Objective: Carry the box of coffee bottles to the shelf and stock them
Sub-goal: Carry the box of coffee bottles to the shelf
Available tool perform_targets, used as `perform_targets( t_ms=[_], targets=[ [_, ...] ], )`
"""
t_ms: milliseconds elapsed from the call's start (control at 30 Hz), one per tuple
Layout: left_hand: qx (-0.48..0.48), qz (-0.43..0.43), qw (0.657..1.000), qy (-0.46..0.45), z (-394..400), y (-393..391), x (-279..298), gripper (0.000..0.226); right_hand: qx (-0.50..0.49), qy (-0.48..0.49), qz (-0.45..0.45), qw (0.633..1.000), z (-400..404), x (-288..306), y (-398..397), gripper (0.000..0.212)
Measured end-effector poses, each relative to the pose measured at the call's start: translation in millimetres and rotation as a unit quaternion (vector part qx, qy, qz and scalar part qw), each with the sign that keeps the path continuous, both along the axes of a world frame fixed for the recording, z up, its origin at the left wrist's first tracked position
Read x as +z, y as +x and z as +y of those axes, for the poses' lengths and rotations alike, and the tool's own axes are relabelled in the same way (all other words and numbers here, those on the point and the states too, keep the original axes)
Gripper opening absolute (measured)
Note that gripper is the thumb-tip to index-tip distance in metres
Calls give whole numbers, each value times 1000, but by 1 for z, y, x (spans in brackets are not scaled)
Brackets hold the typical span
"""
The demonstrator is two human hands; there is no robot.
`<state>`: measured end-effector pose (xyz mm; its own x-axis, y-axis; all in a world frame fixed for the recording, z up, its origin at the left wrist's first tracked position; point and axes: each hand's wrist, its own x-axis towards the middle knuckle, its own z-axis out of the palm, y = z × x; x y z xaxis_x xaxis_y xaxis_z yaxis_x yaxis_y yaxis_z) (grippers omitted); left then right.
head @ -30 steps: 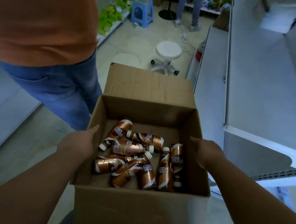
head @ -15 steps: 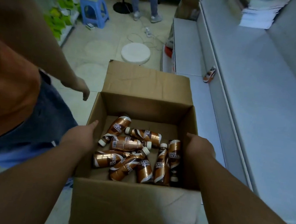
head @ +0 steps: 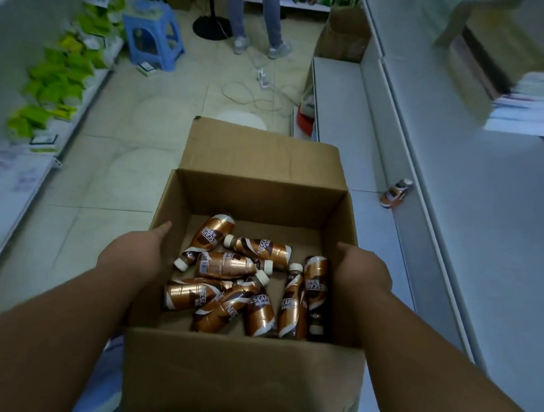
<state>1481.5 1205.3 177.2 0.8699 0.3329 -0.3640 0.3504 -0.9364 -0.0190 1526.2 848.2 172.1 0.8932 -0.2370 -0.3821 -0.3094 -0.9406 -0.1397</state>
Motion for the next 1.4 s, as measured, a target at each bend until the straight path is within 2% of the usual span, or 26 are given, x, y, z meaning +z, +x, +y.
perform_targets(
  t_ms=[133, 333, 567, 767, 933, 1100, 1200, 1300, 1400],
  targets=[
    [-8, -28, 1000, 5, 23, 71, 11, 87, 20, 8, -4, 1000, 14, 9, 67, 60],
    [-90, -21, 996, 4, 61, 201, 17, 87, -4, 1, -5, 1000, 42, 3, 153, 63],
    [-256, -2, 966, 28, 92, 373, 22, 88, -159, 6, -1, 987, 101, -10, 199, 68],
    [-381, 26, 924, 12, 85, 454, 35, 89, -281, -4, 7, 960, 139, -5, 190, 64],
    [-487, 17, 873, 17, 51, 484, 15, 85, -384, 6, 17, 923, 158, -15, 157, 61],
    [-577, 51, 815, 7, 10, 510, 0, 85, -492, 6, 52, 869, 194, -15, 127, 61],
    [-646, 79, 759, 1, -16, 523, -13, 81, -556, -10, 60, 829, 222, -19, 120, 56],
    [-718, 82, 691, 8, -46, 536, -27, 81, -646, -14, 66, 761, 270, -28, 116, 57],
    [-776, 81, 625, 17, -66, 535, -35, 80, -703, -14, 68, 708, 314, -35, 111, 63]
  ],
)
